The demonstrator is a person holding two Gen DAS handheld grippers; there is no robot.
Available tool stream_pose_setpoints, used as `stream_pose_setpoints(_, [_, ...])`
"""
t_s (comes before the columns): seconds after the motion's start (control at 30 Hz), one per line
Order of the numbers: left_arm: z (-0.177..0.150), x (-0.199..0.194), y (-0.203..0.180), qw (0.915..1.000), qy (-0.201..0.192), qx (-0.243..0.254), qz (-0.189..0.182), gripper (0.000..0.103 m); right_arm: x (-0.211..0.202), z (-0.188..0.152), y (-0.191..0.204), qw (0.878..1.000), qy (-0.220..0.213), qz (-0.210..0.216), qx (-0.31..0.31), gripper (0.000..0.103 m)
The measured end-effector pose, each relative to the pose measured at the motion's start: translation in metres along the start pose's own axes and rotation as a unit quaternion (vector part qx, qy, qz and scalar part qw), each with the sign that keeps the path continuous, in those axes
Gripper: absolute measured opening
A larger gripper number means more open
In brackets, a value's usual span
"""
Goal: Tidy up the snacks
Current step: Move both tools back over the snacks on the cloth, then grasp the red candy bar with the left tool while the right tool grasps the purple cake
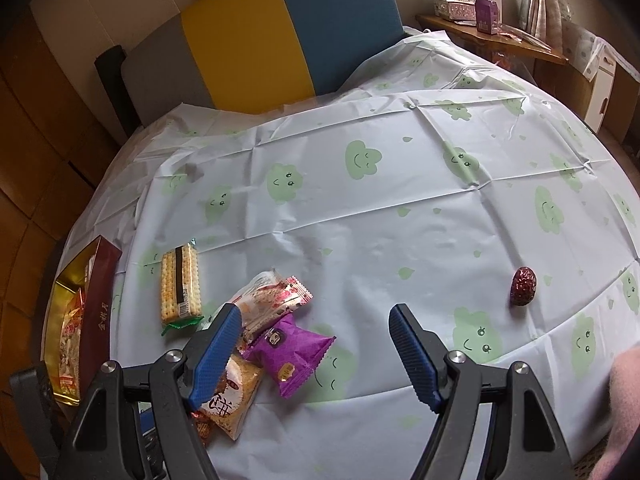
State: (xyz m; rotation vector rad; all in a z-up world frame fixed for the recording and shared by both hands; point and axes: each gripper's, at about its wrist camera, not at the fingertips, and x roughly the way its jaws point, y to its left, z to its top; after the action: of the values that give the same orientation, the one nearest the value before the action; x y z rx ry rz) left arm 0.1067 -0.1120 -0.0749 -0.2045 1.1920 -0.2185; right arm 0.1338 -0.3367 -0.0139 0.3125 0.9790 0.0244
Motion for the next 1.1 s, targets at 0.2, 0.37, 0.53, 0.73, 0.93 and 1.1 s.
stream_pose_setpoints(0.2, [0.018,-0.004,0.014,0.9960,-0.039,0.039,0.069,0.031,0.002,0.000,-0.002,1.000,0.006,0.000,0.005,0.078])
stream_pose_setpoints(0.37, [0.018,-0.008,0.027,0.9918,-0.048,0.072,0.095,0.029,0.005,0.000,-0.003,1.000,0.010,-0.007,0.006,0.078])
stream_pose_setpoints(0.53, [0.006,0.002,0.026,0.9912,-0.043,0.086,0.092,0.031,0.004,0.001,-0.010,1.000,0.005,-0.019,0.023,0.077])
stream_pose_setpoints(0.73, [0.008,0.002,0.030,0.9915,-0.044,0.102,0.068,0.030,0.008,0.001,-0.012,0.999,0.017,-0.009,0.030,0.058])
stream_pose_setpoints(0.93, [0.001,-0.001,0.036,0.9902,-0.063,0.116,0.043,0.026,0.022,-0.001,-0.001,0.998,0.052,0.032,0.024,0.048])
stream_pose_setpoints(1.1, [0.000,-0.002,0.040,0.9912,-0.064,0.112,0.030,0.026,0.042,0.006,0.021,0.995,0.083,0.049,0.015,0.048])
